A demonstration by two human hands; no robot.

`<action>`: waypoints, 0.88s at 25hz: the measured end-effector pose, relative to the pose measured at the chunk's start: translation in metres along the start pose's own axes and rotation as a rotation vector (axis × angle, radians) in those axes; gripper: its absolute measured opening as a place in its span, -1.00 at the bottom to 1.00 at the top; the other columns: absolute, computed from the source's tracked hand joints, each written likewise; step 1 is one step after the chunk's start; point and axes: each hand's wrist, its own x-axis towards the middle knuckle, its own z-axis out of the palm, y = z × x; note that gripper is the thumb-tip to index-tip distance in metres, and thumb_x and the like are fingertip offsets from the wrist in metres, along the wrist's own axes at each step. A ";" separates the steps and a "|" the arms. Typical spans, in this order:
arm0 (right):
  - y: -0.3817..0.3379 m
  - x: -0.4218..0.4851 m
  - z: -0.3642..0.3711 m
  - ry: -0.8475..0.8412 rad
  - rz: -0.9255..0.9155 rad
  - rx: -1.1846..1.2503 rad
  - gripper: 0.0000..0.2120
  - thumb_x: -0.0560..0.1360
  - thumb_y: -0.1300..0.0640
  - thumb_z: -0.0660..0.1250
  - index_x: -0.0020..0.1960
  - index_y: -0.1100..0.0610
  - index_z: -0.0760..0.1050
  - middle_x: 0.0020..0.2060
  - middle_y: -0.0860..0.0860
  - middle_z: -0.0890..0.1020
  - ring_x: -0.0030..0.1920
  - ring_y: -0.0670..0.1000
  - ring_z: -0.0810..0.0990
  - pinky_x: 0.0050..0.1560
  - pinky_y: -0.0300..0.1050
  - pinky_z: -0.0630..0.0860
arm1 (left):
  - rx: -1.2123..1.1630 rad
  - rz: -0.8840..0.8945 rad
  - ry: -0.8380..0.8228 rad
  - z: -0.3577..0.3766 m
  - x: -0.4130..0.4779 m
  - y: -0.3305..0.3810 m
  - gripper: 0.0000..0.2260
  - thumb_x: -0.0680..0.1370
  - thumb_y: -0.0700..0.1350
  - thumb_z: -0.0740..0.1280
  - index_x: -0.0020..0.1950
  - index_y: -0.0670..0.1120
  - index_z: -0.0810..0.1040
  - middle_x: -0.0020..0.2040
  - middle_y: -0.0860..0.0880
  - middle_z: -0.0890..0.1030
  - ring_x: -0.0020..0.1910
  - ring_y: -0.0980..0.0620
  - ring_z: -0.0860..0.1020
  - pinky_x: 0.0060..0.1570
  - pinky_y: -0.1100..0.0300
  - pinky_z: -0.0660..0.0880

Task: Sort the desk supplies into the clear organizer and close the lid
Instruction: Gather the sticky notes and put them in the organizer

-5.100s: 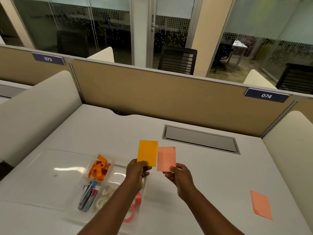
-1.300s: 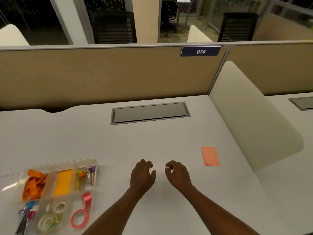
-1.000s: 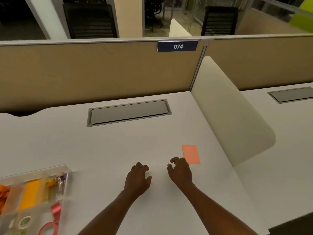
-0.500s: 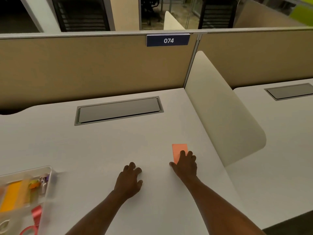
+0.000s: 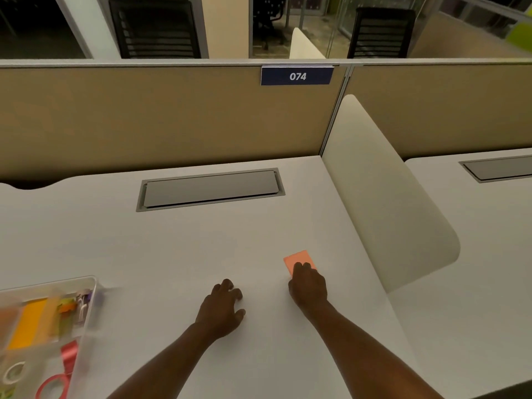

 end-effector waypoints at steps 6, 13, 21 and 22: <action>-0.009 -0.008 0.000 -0.039 0.178 -0.013 -0.54 0.50 -0.02 0.34 0.30 0.19 0.36 0.17 0.15 0.47 0.07 0.17 0.52 -0.09 0.00 0.53 | -0.062 -0.039 -0.008 -0.006 -0.014 -0.010 -0.68 0.50 0.13 0.31 0.20 0.05 0.48 0.18 0.06 0.41 0.17 0.05 0.40 0.02 0.19 0.40; -0.002 -0.002 -0.005 -0.106 0.352 0.092 -0.44 0.43 -0.12 0.44 0.25 0.16 0.34 0.20 0.10 0.43 0.22 0.12 0.44 0.07 -0.02 0.53 | -0.066 -0.033 -0.041 -0.005 -0.028 -0.021 -0.69 0.49 0.13 0.32 0.19 0.06 0.49 0.17 0.06 0.41 0.17 0.05 0.40 0.05 0.16 0.41; -0.005 -0.010 -0.001 -0.265 0.415 0.138 -0.25 0.31 -0.22 0.53 0.27 0.16 0.31 0.20 0.10 0.51 0.25 0.14 0.49 0.16 -0.01 0.46 | -0.057 -0.036 -0.053 -0.003 -0.031 -0.020 -0.69 0.49 0.14 0.32 0.19 0.06 0.49 0.16 0.06 0.40 0.17 0.05 0.40 0.03 0.17 0.40; -0.006 -0.010 -0.001 -0.281 0.413 0.121 -0.27 0.31 -0.23 0.52 0.27 0.15 0.34 0.21 0.10 0.51 0.26 0.13 0.49 0.17 -0.01 0.46 | -0.059 -0.039 -0.051 -0.003 -0.031 -0.020 -0.69 0.49 0.14 0.32 0.19 0.06 0.49 0.16 0.06 0.40 0.17 0.05 0.40 0.03 0.17 0.40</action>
